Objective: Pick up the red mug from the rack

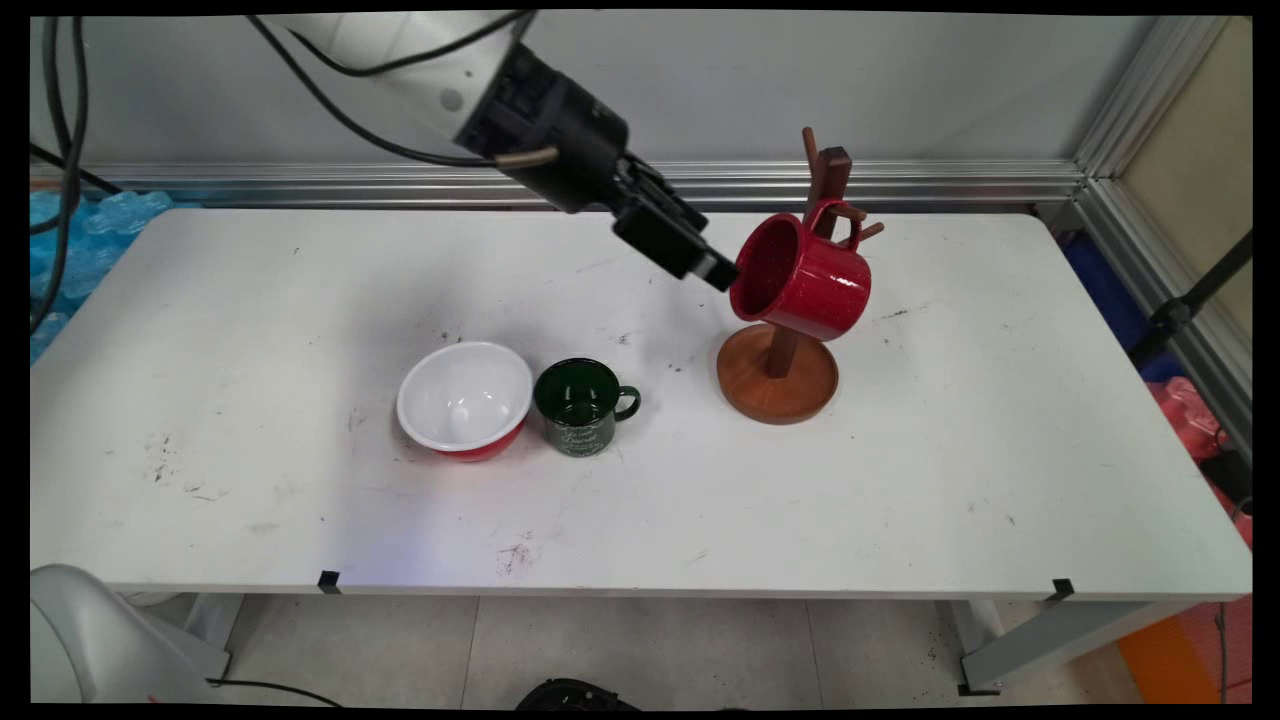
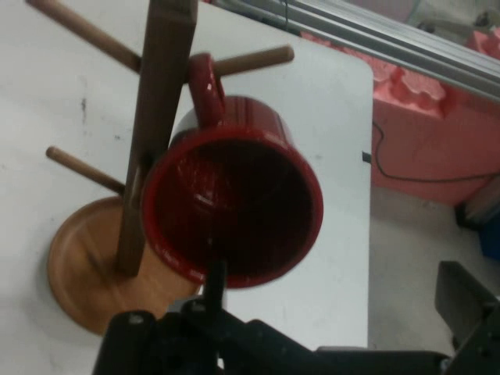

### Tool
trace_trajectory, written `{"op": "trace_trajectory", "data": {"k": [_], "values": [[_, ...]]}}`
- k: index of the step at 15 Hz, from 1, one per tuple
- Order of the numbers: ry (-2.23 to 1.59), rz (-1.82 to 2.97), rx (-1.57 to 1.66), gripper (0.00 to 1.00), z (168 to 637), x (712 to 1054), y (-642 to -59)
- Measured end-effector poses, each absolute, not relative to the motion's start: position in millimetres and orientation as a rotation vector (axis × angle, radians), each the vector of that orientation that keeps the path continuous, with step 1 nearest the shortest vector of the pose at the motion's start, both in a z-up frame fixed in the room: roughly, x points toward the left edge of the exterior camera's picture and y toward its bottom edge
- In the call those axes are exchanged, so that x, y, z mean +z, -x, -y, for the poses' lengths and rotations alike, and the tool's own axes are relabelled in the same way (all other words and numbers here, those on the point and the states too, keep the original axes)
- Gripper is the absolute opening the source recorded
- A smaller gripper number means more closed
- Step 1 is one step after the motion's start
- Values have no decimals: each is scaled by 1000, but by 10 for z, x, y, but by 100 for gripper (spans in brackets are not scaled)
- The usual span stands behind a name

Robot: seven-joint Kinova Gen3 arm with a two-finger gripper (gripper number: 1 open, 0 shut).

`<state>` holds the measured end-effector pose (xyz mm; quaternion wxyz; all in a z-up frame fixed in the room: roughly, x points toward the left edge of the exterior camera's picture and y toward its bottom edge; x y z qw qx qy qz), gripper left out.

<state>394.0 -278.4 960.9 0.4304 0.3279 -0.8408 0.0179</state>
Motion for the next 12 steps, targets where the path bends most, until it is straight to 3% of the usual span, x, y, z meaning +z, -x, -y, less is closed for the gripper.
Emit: {"op": "trace_trajectory", "data": {"k": [12], "values": [[-900, 2083, 95, 100, 2776, 9438, -3266]]}}
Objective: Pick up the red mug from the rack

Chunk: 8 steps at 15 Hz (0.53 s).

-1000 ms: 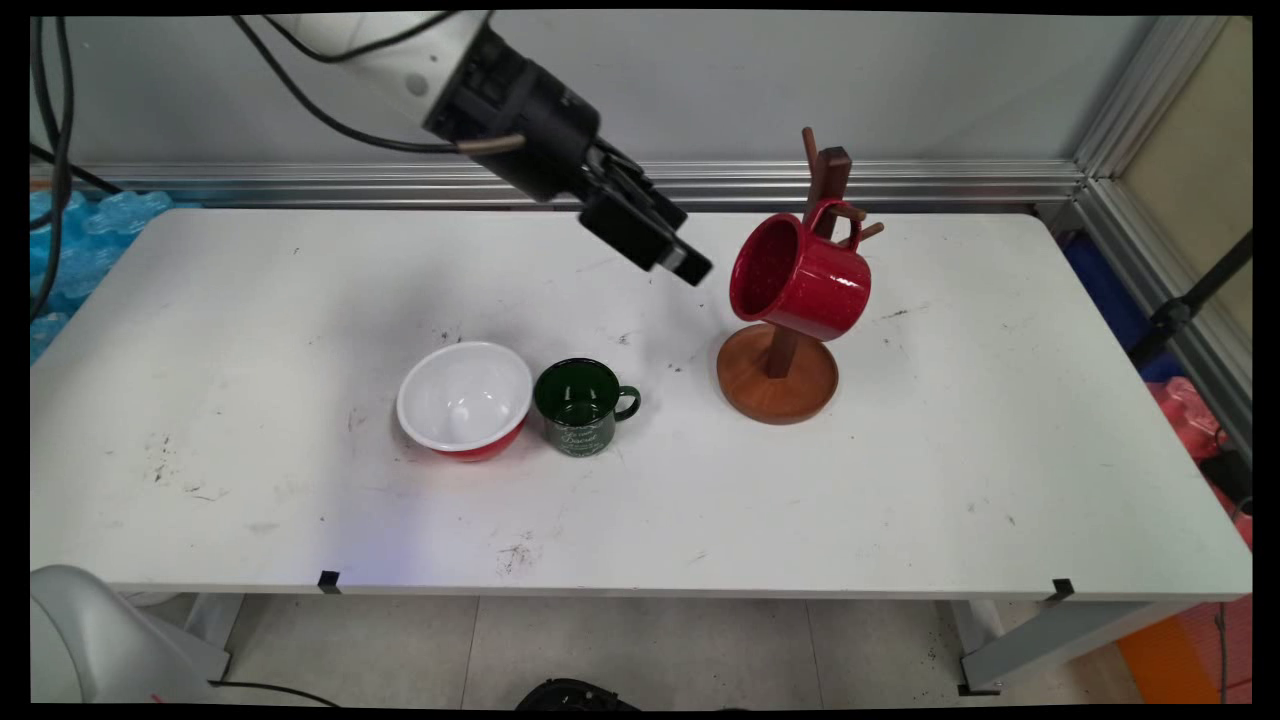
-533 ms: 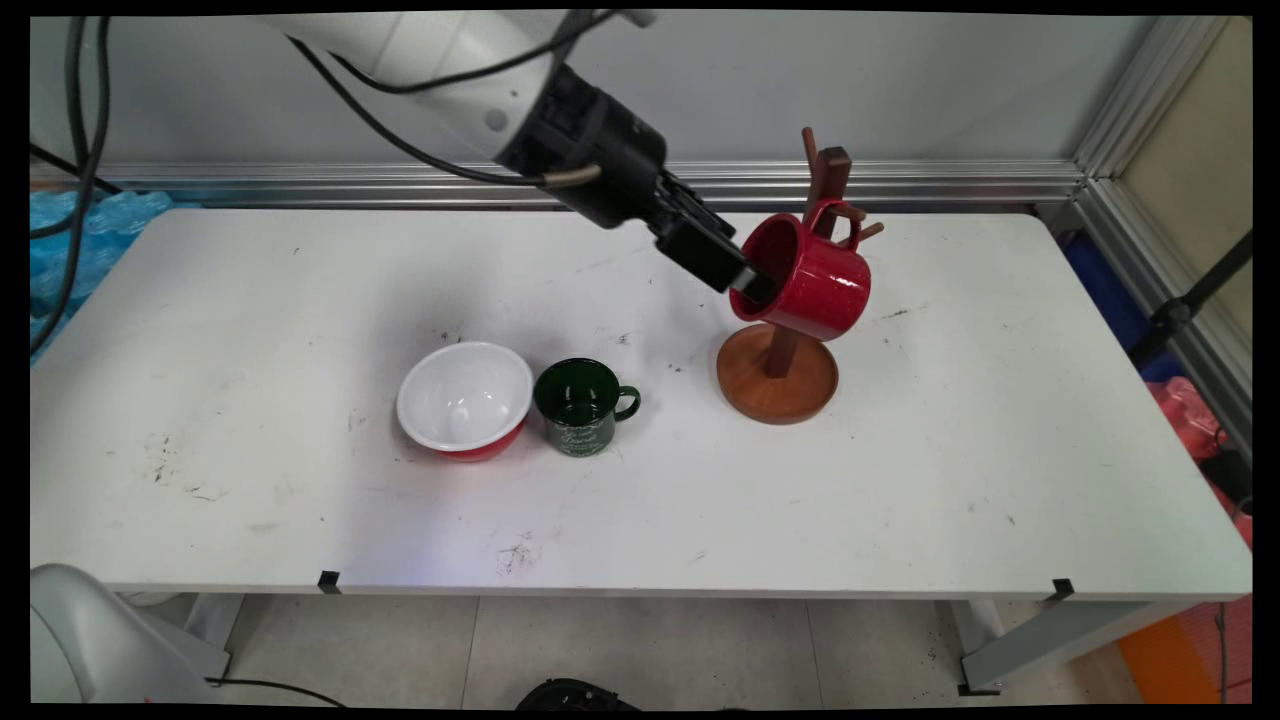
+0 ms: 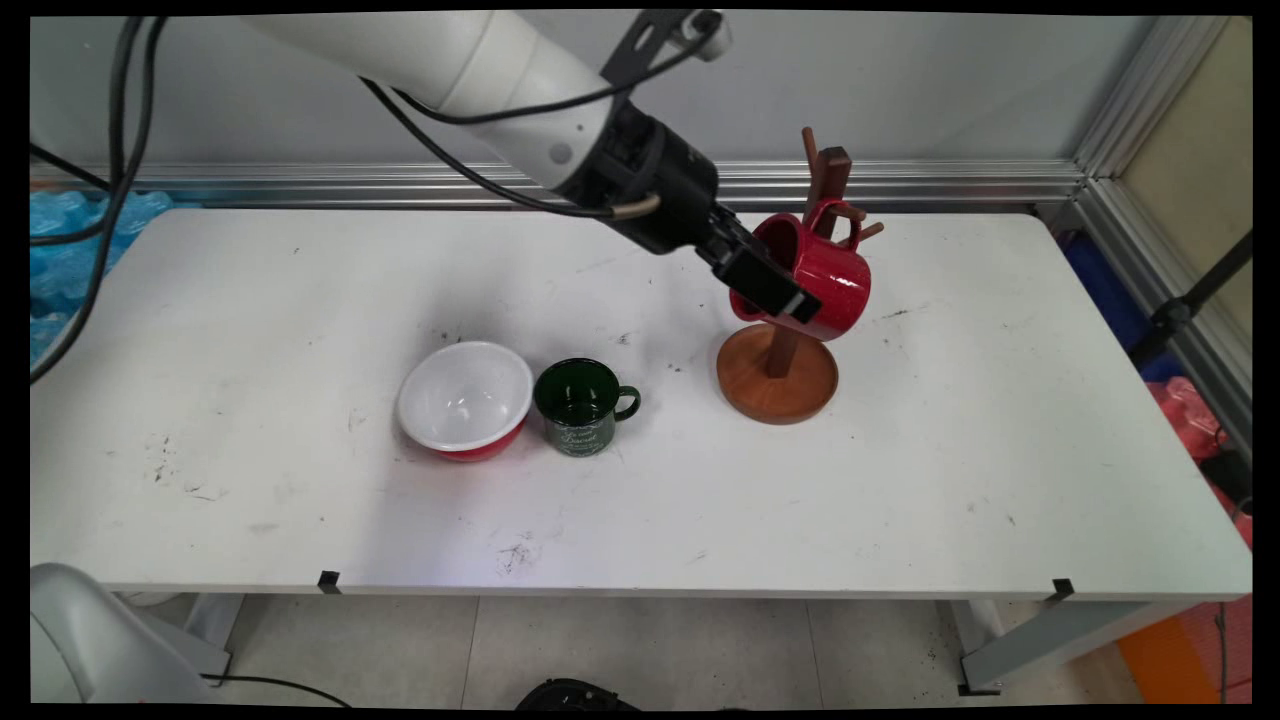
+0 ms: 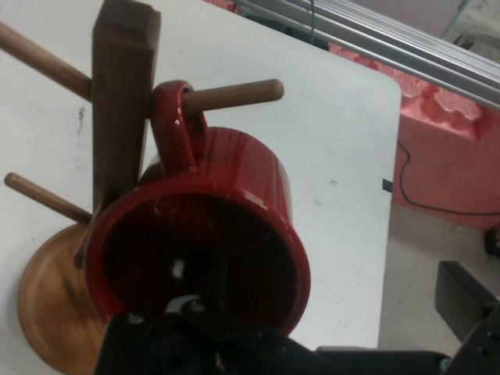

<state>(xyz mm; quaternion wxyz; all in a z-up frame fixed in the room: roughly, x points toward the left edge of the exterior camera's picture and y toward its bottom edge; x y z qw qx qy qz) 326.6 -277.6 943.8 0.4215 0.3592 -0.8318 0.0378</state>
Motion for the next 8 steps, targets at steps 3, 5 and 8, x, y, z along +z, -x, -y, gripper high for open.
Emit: {"op": "trace_trajectory", "data": {"k": [3, 5, 8], "values": [[-916, 2082, 102, 100, 2784, 9394, -3113], [-924, 2081, 109, 100, 2795, 9372, -3026], [-935, 2084, 129, 100, 2816, 9341, -2910]]}}
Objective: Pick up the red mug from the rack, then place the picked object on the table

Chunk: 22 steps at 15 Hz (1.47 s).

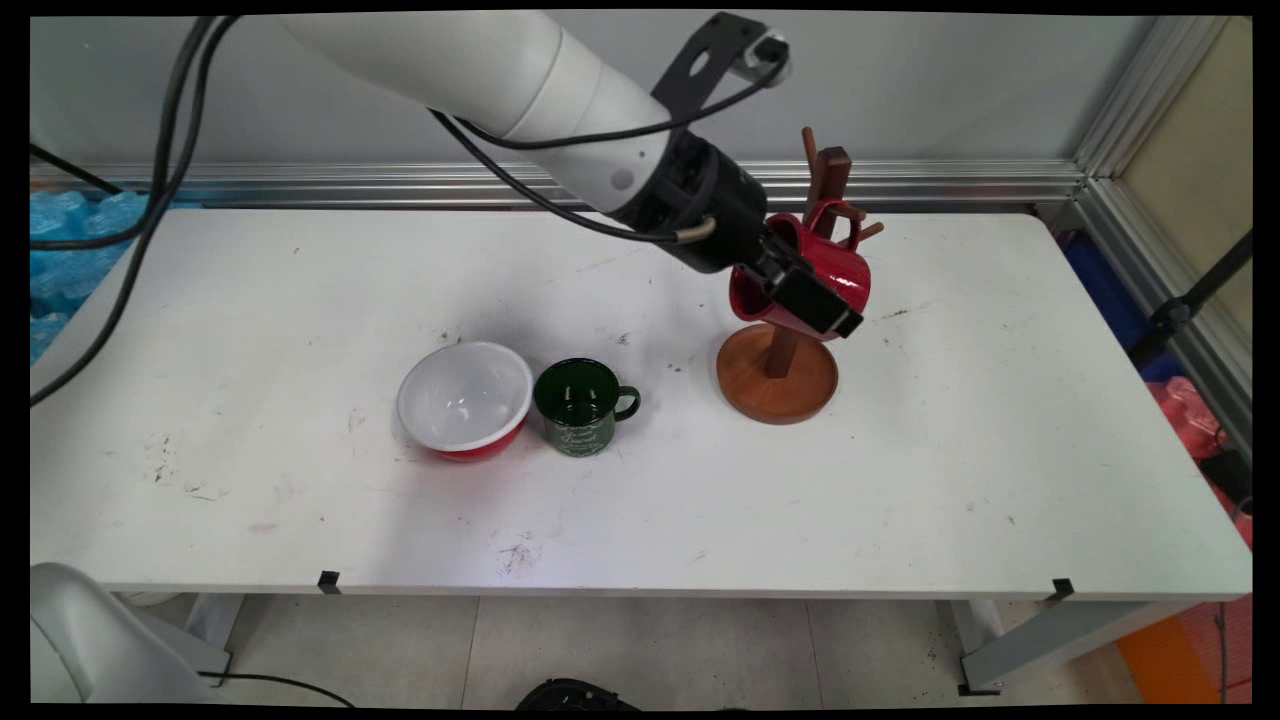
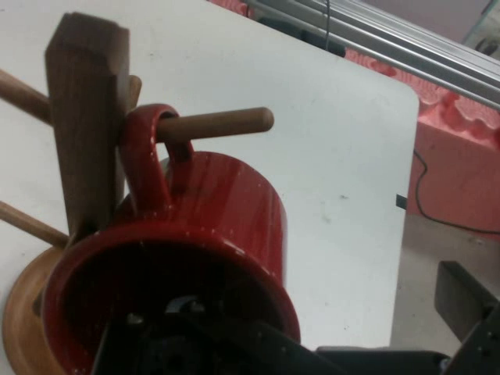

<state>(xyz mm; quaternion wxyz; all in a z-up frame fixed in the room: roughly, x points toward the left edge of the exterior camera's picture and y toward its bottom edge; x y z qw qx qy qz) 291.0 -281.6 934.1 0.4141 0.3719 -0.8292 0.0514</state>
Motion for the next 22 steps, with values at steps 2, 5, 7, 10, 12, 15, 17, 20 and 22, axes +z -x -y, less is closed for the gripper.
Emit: {"op": "trace_trajectory", "data": {"k": [2, 5, 7, 10, 12, 15, 17, 20, 22], "values": [[-940, 2086, 138, 100, 2824, 9325, -2867], [-952, 2093, 157, 100, 2833, 9298, -2819], [-959, 2098, 166, 100, 2833, 9282, -2806], [-969, 2106, 181, 100, 2829, 9265, -2796], [-972, 2109, 190, 0, 2829, 9263, -2796], [-975, 2114, 200, 0, 2829, 9259, -2799], [-977, 2119, 208, 0, 2828, 9254, -2805], [-981, 2123, 220, 0, 2833, 9254, -2820], [-983, 2126, 228, 0, 2841, 9257, -2832]]}}
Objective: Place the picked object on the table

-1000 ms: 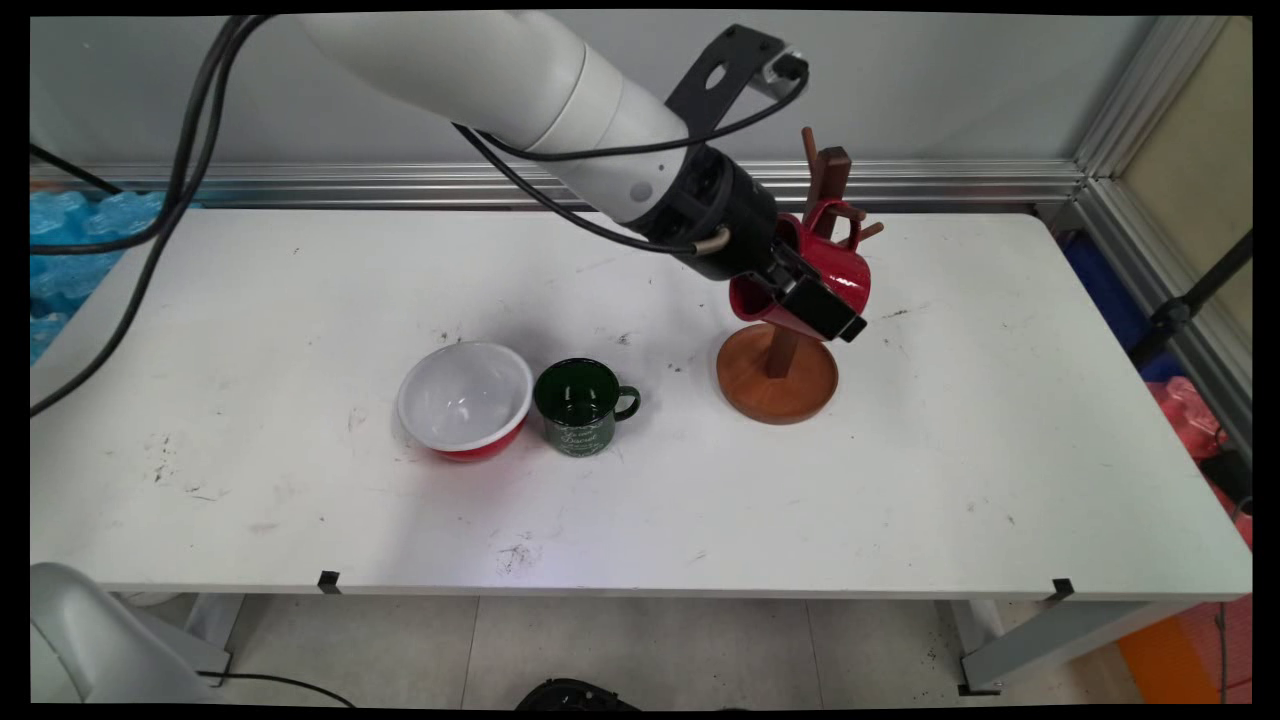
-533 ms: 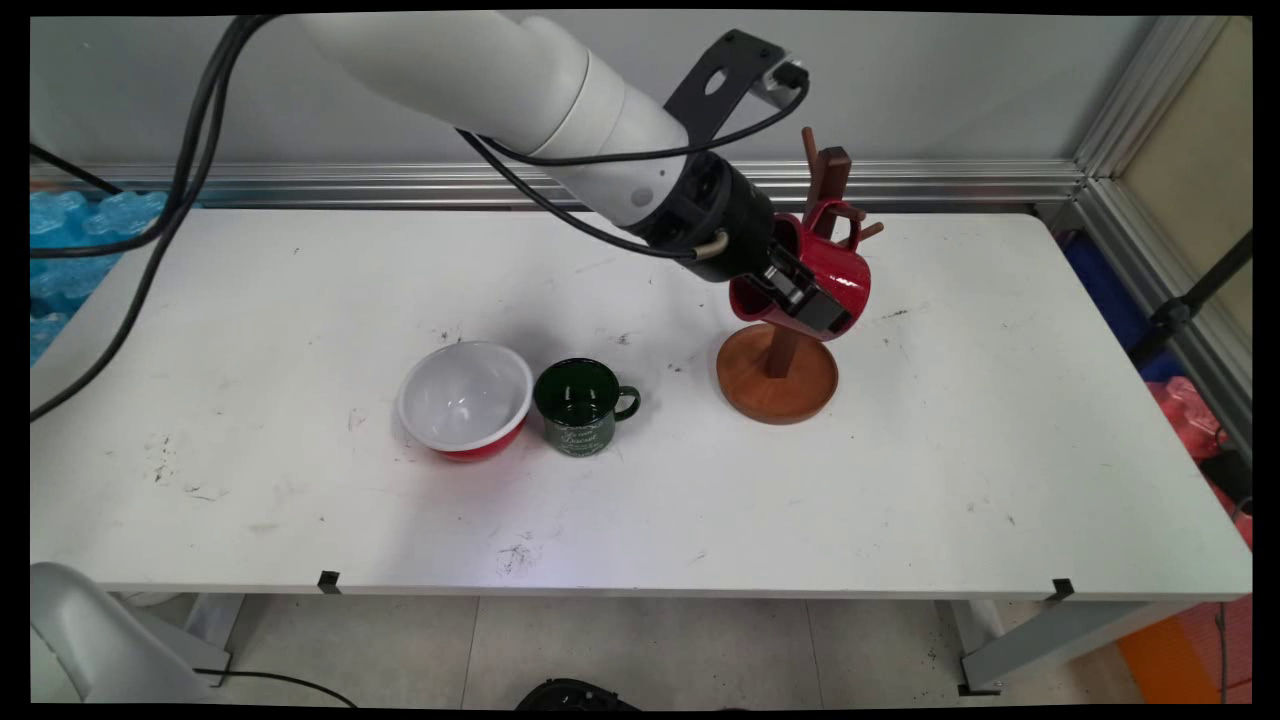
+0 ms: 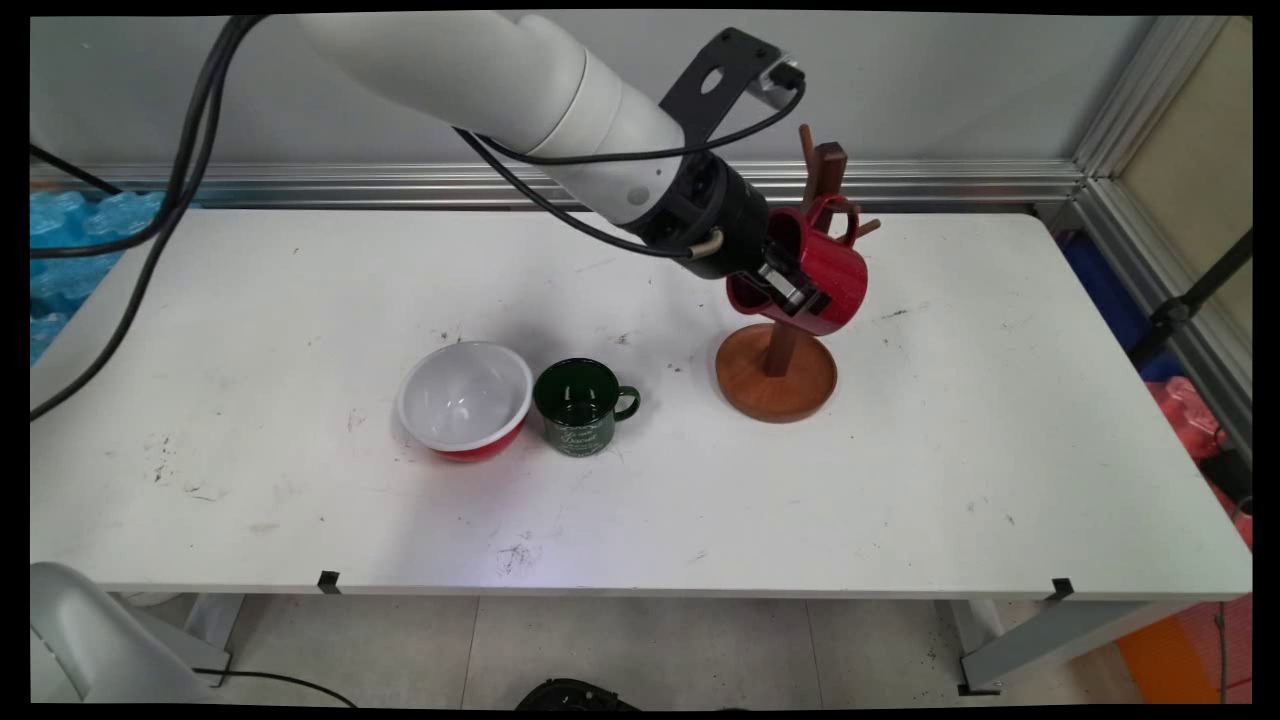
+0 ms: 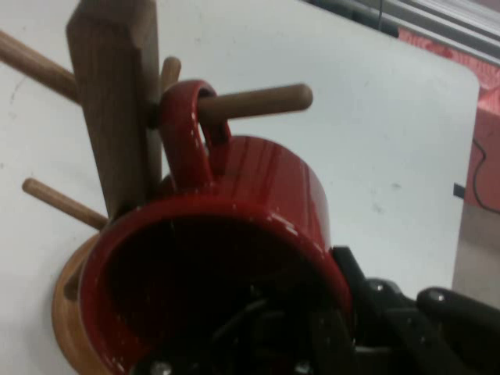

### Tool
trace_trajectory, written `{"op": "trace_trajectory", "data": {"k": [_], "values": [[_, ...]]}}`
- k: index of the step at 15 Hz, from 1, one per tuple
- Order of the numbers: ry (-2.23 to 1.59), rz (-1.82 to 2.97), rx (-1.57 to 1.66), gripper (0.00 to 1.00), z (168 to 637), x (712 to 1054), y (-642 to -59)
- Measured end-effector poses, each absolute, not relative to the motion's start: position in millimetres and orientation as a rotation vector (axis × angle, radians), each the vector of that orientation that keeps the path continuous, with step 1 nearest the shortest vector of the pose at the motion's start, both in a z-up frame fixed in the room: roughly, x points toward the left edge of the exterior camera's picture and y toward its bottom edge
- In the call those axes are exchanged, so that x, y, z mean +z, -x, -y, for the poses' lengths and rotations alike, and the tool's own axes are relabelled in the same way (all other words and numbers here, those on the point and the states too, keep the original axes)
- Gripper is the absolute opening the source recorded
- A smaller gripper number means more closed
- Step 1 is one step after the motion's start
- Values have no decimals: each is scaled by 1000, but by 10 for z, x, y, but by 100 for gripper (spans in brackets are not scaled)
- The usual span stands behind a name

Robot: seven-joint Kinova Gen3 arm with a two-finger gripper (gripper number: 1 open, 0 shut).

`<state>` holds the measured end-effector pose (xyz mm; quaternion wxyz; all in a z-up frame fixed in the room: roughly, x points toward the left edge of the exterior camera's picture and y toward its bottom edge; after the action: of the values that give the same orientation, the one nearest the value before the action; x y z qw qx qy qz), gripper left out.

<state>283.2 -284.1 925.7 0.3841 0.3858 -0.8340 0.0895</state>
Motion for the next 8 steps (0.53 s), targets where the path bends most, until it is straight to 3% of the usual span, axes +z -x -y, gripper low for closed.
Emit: {"op": "trace_trajectory", "data": {"k": [8], "values": [[-977, 2125, 241, 0, 2828, 9318, -2864]]}}
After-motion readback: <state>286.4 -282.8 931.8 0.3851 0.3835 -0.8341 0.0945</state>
